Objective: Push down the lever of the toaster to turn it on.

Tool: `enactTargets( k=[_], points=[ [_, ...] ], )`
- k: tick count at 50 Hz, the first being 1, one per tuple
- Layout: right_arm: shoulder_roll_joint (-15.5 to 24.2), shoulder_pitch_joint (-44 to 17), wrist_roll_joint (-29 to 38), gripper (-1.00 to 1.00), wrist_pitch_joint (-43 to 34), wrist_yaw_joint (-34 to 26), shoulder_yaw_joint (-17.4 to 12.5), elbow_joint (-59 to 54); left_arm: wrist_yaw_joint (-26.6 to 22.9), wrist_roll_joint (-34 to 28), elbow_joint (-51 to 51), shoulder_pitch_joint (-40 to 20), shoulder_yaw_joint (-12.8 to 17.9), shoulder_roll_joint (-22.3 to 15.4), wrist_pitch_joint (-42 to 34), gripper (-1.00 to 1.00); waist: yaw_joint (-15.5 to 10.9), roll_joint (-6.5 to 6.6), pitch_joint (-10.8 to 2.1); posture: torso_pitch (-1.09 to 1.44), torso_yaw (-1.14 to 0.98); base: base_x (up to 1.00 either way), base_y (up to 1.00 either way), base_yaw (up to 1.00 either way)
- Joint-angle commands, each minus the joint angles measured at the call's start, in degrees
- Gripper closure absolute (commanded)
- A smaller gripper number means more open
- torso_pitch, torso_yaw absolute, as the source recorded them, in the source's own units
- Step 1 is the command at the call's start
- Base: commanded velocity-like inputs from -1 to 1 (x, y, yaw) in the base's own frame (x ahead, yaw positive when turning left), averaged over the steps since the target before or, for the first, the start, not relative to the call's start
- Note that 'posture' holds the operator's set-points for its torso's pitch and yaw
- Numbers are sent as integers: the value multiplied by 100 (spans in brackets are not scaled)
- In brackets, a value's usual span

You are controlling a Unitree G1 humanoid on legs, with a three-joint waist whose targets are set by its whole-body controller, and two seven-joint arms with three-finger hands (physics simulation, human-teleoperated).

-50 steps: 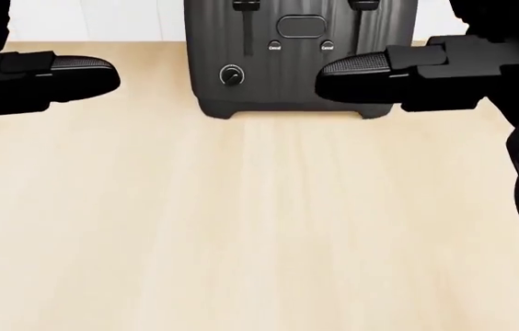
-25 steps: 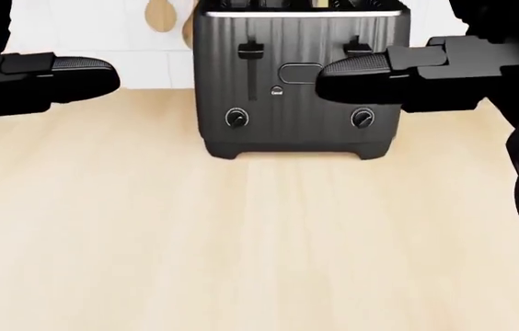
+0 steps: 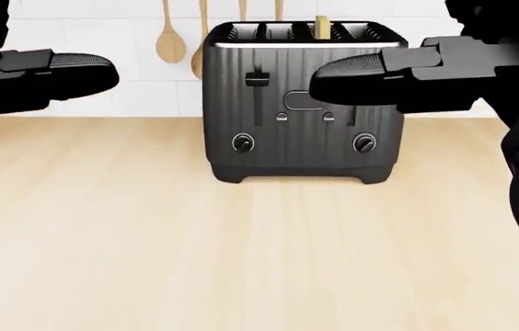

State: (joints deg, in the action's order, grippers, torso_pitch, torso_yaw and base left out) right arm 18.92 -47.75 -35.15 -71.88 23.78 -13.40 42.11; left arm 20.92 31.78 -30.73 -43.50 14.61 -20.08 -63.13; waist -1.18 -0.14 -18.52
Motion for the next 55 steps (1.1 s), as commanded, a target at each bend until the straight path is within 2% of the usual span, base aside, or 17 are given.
enactTargets(
  k=[1,5,7,12,18,21,28,39,55],
  points=[
    [6,-191,32,-100,84,14,11,-9,4,-15,-65,-175,-20,-22,156,-100,-1,9,-11,-51,0,0,0,0],
    [1,-223,169,-100,154,-53,136,-133,-15,-50,-86,-148,-60,19,184,-100,-2,8,-9,-51,0,0,0,0],
    [11,-460,291,-100,159,-105,194,-396,-18,-53,-92,-170,-62,29,167,-100,1,12,-10,-51,0,0,0,0],
    [-14,-871,831,-100,373,-426,545,-1116,-22,-39,-97,-205,-30,24,135,-100,19,38,-3,-51,0,0,0,0],
    [-303,-1013,1569,-100,654,-921,811,-1801,47,49,-138,-256,19,13,60,-100,25,54,-9,-51,0,0,0,0],
    [-505,-1051,1857,-100,791,-1118,844,-2081,21,40,-86,-201,1,-10,171,-100,21,67,-10,-51,0,0,0,0],
    [-850,-772,2531,-100,1279,-1572,1074,-2547,57,123,-92,-201,39,-32,178,-100,7,92,-25,-51,0,0,0,0],
    [-1199,-237,3175,-100,1657,-1958,1103,-2651,156,232,-128,-211,54,-86,146,-100,-14,114,-50,-51,0,0,0,0],
    [-1293,180,3479,-100,2025,-2115,1059,-2828,217,310,-134,-224,70,-122,147,-100,6,123,-68,-51,0,0,0,0]
  ],
)
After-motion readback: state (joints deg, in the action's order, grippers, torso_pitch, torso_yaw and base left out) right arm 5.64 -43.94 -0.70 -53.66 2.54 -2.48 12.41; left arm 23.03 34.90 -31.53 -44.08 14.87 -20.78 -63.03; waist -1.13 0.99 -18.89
